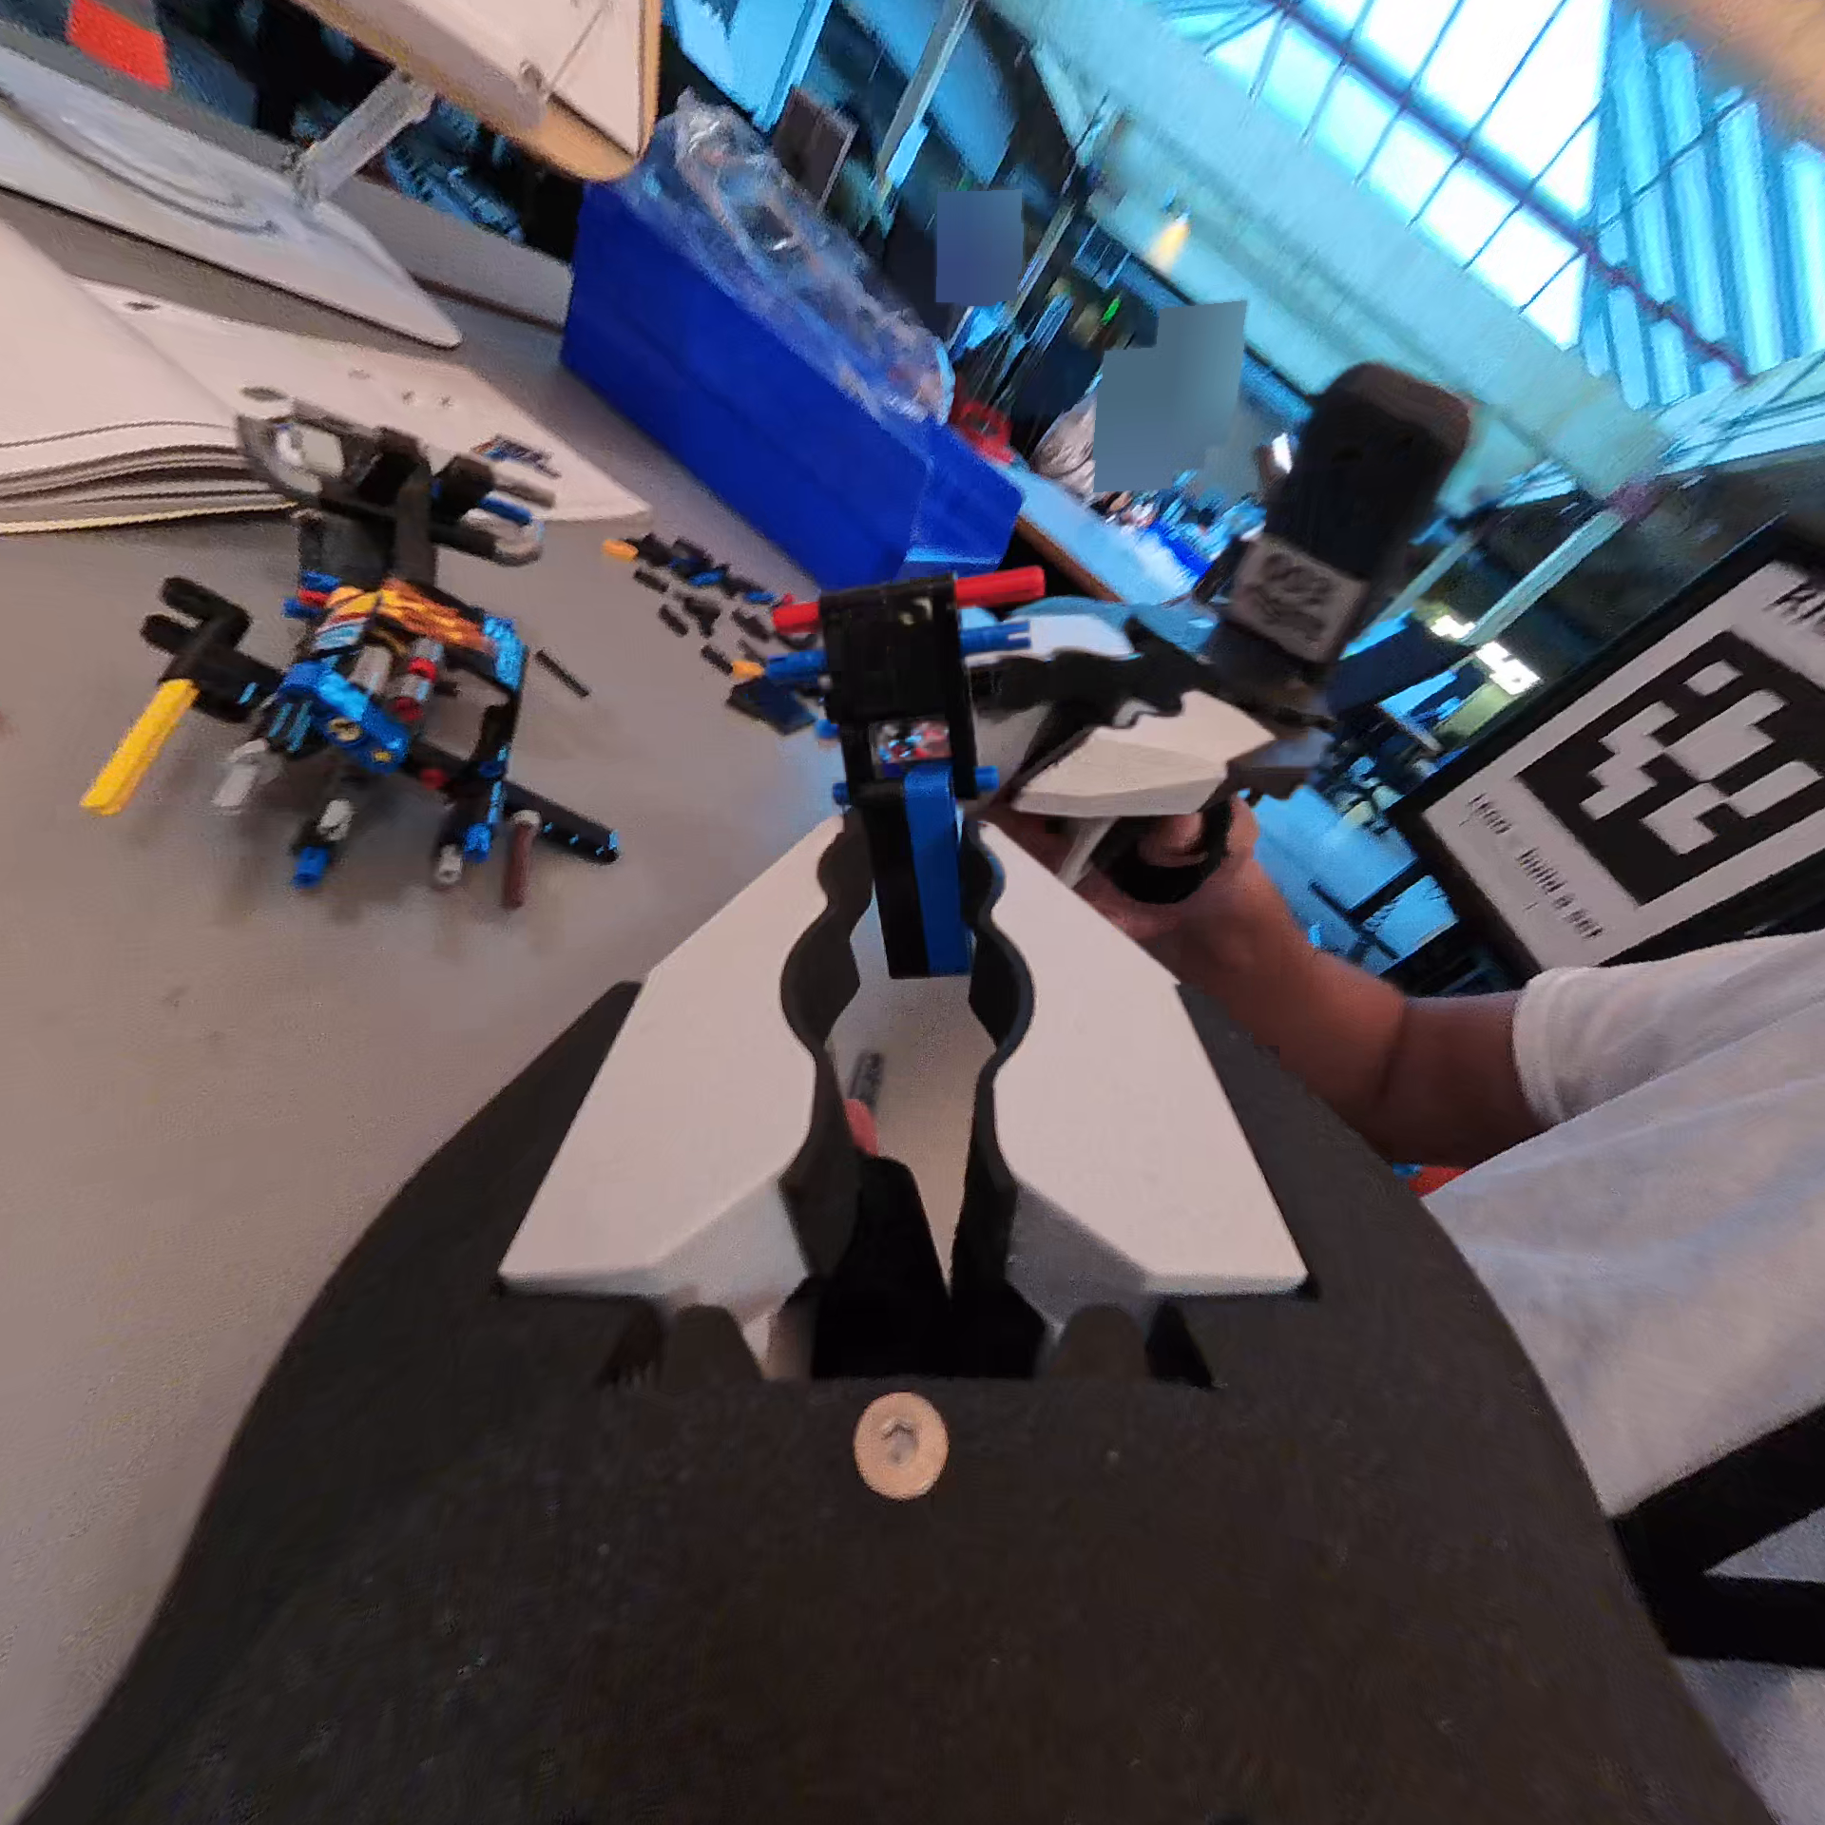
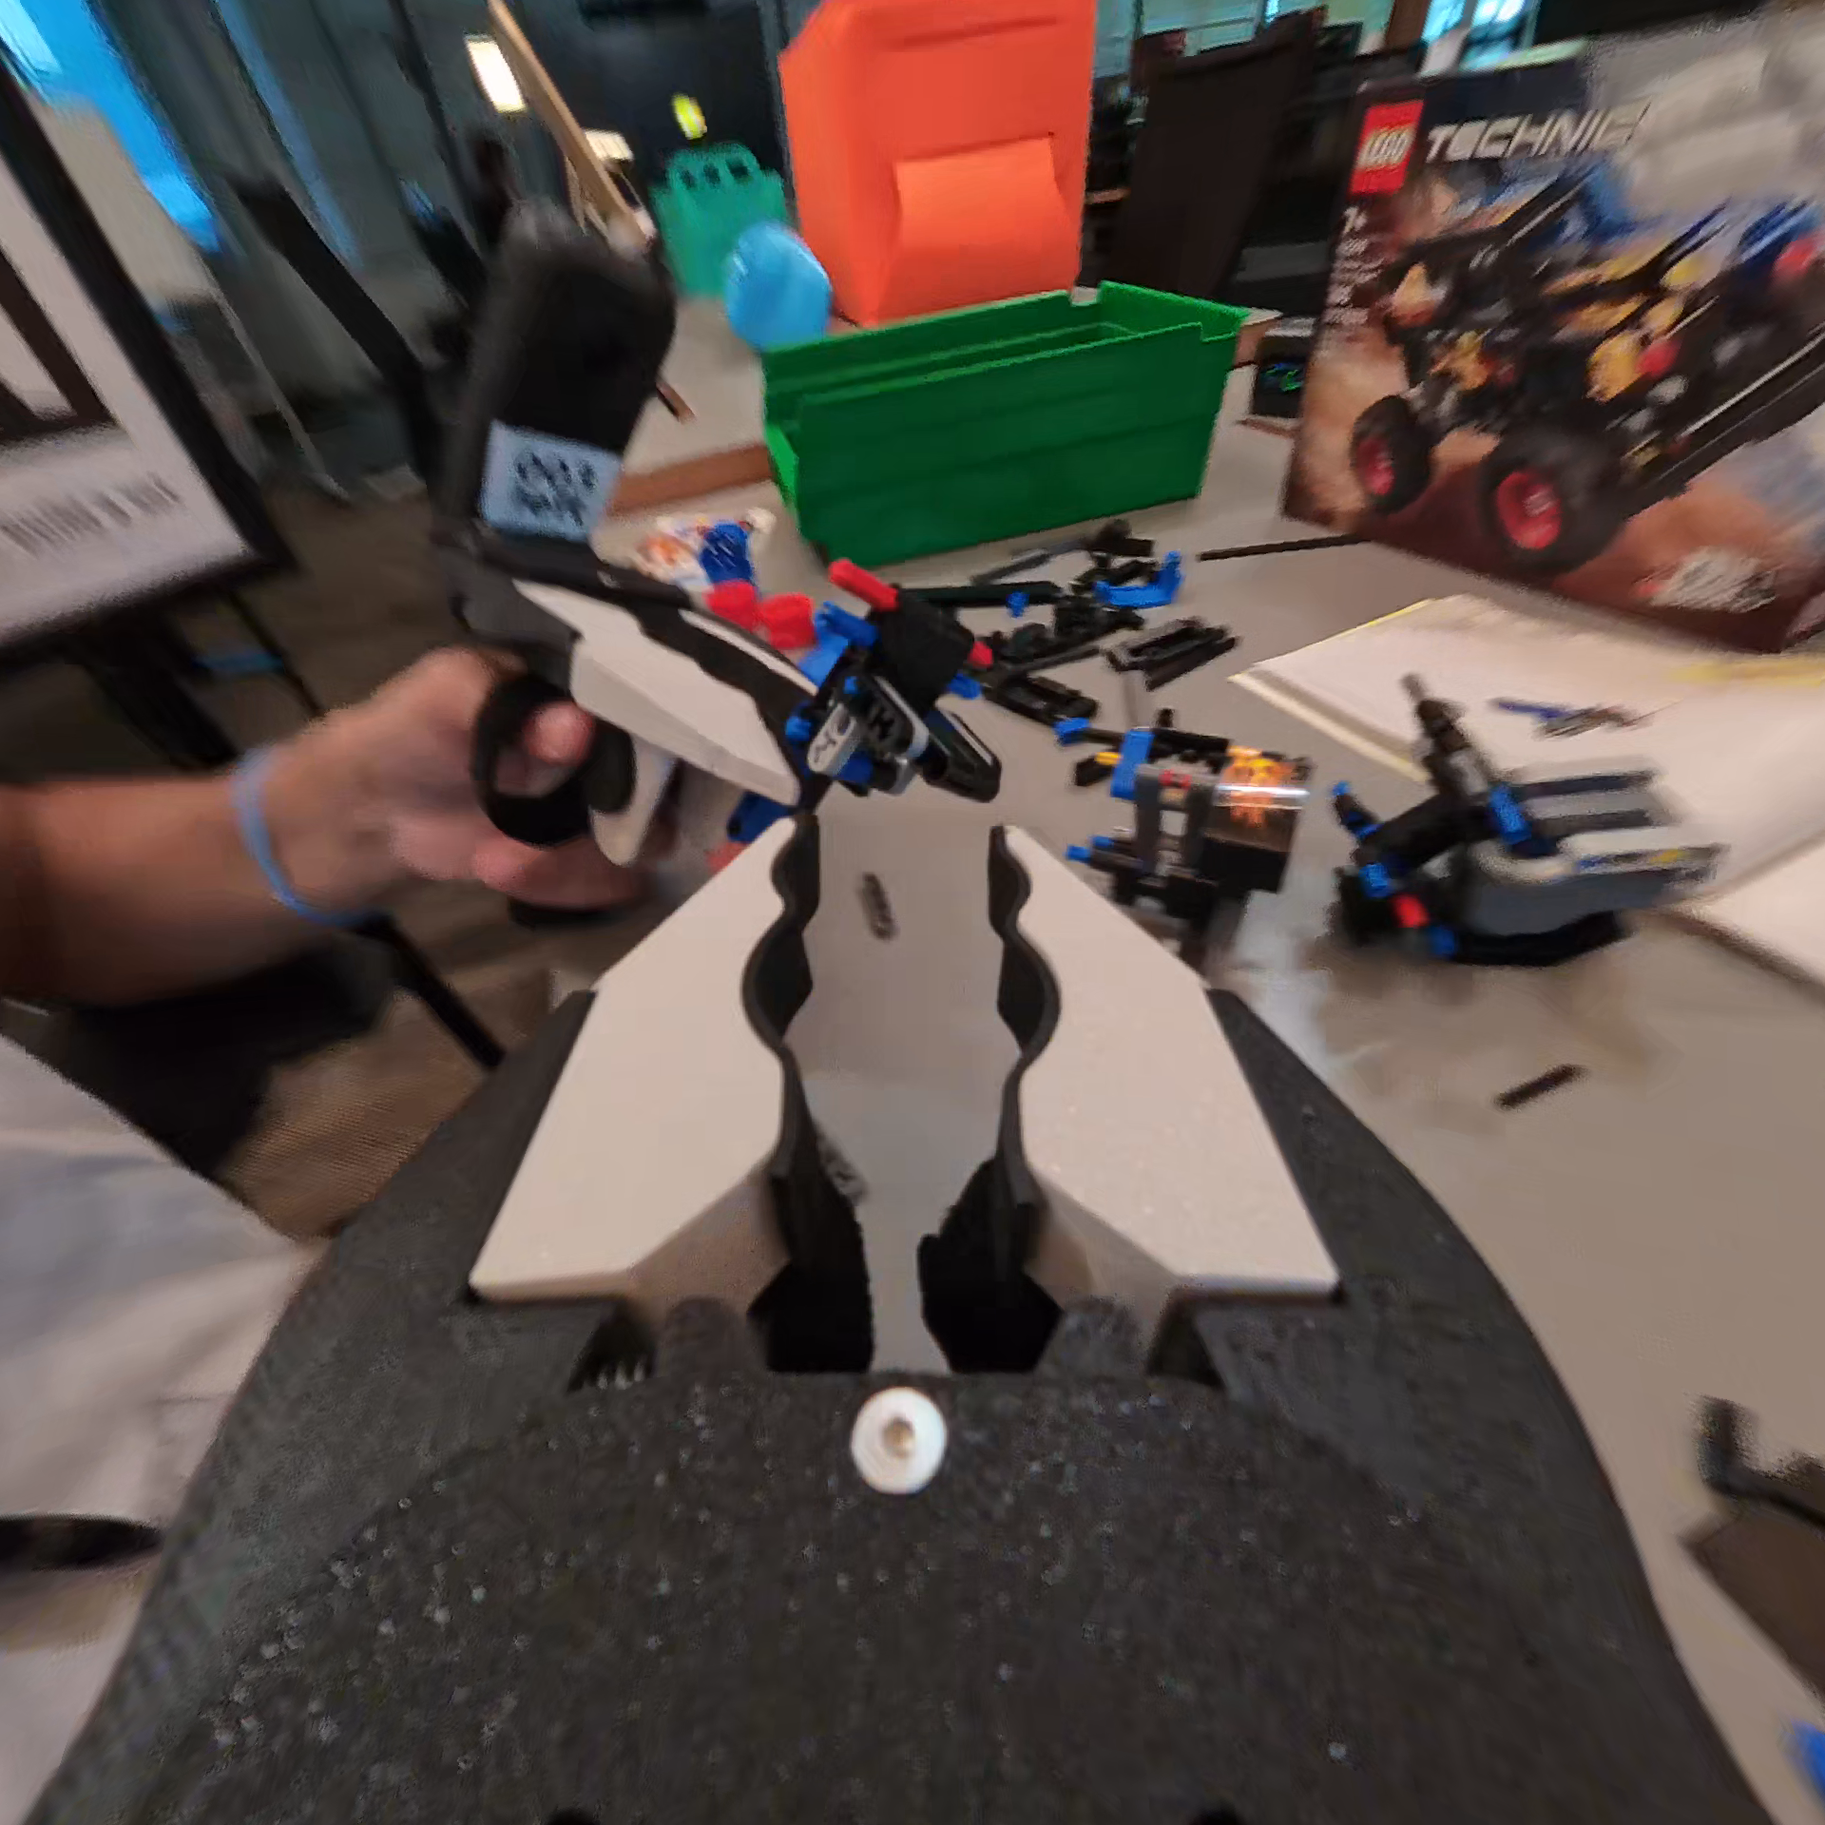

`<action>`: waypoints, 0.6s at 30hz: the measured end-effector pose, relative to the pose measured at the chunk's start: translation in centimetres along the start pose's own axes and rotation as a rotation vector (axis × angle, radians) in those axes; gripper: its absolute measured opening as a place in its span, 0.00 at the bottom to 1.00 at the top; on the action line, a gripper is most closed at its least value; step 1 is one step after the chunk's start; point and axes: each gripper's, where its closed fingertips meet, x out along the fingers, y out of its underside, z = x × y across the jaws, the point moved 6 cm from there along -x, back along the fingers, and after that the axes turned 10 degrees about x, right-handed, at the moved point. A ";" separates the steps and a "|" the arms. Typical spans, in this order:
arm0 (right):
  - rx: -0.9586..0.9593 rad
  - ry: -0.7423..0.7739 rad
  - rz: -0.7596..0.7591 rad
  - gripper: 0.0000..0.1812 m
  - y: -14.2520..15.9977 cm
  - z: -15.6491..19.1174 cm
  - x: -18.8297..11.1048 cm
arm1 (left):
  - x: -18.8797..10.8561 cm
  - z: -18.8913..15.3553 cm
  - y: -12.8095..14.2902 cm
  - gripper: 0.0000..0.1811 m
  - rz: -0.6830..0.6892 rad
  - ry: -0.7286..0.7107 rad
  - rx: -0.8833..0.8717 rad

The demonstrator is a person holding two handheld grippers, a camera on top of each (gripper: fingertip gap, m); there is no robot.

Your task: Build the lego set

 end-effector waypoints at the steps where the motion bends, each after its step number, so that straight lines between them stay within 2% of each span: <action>1: 0.089 -0.065 -0.015 0.19 -0.1 0.0 0.0 | 0.1 -0.2 0.0 0.09 -0.016 0.026 -0.004; 5: 0.427 -0.343 -0.071 0.25 -0.3 0.2 0.5 | 0.3 -1.2 -0.5 0.09 -0.113 0.111 -0.046; 9: 0.558 -0.476 -0.114 0.24 -0.4 0.8 1.2 | 1.0 -1.8 -0.3 0.09 -0.115 0.106 -0.011; 15: 0.588 -0.501 -0.141 0.19 -0.2 0.3 1.1 | 1.5 -2.0 -0.1 0.08 -0.055 0.114 -0.015; 17: 0.591 -0.495 -0.138 0.20 -0.2 0.2 1.2 | 1.4 -2.0 -0.1 0.08 -0.052 0.117 -0.016; 18: 0.596 -0.486 -0.145 0.23 -0.3 0.1 1.1 | 1.4 -2.0 -0.2 0.08 -0.054 0.128 -0.023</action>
